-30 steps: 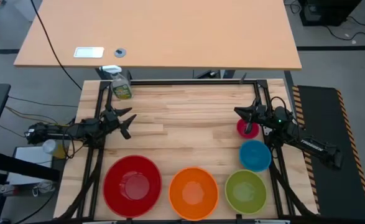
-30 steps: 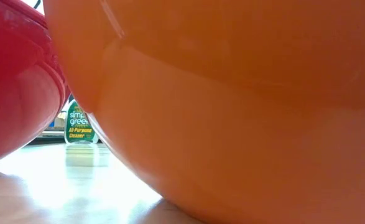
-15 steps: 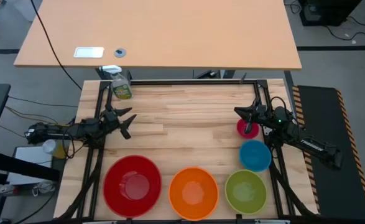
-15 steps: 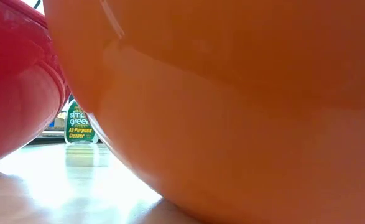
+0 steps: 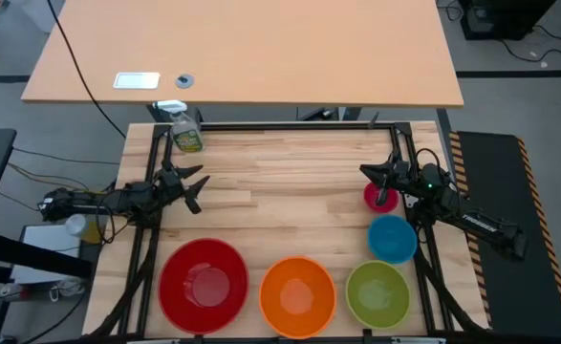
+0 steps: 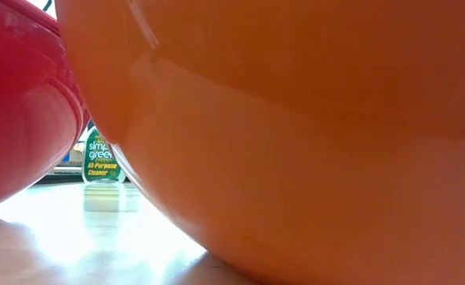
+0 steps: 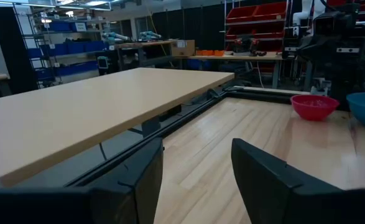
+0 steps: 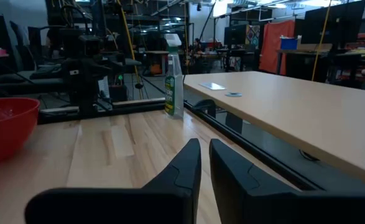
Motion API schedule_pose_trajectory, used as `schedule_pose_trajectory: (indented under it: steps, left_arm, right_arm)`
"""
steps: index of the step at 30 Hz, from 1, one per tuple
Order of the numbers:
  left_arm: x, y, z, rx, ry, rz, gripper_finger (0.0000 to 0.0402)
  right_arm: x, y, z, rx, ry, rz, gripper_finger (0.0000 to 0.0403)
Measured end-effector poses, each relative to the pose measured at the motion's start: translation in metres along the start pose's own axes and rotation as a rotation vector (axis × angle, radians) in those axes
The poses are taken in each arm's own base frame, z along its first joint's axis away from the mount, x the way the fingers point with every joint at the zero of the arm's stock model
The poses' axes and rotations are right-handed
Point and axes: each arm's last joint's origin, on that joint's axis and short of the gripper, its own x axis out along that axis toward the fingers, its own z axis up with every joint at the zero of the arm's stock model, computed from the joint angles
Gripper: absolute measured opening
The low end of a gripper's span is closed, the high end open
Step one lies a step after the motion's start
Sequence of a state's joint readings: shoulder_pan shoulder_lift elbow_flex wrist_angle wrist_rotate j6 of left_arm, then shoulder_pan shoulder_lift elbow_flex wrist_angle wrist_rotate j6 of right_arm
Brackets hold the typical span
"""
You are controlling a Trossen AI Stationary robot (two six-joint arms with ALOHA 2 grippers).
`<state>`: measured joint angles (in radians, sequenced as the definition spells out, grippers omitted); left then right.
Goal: Nest bowls inside each other
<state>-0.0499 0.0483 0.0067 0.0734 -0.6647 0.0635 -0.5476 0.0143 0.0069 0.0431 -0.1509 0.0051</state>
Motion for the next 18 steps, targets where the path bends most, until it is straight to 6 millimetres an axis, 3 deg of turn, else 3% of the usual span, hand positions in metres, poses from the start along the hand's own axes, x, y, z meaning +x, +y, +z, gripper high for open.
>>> schedule_pose_trajectory:
  steps: [11,15,18]
  left_arm:
    - [0.0,0.0,0.0002,-0.026,-0.001,0.0,0.0192]
    - [0.0,0.0003,0.0028,-0.227,-0.024,-0.001,0.0192]
    - [-0.0003,0.0009,0.009,-0.532,-0.078,-0.014,0.0192]
  right_arm:
    - [0.0,0.0,0.0,0.0,0.0,0.0,0.0045]
    - [0.0,0.0,-0.0001,0.0,0.0,0.0,0.0045]
    - [0.0,0.0,0.0001,0.0,0.0,0.0,0.0045]
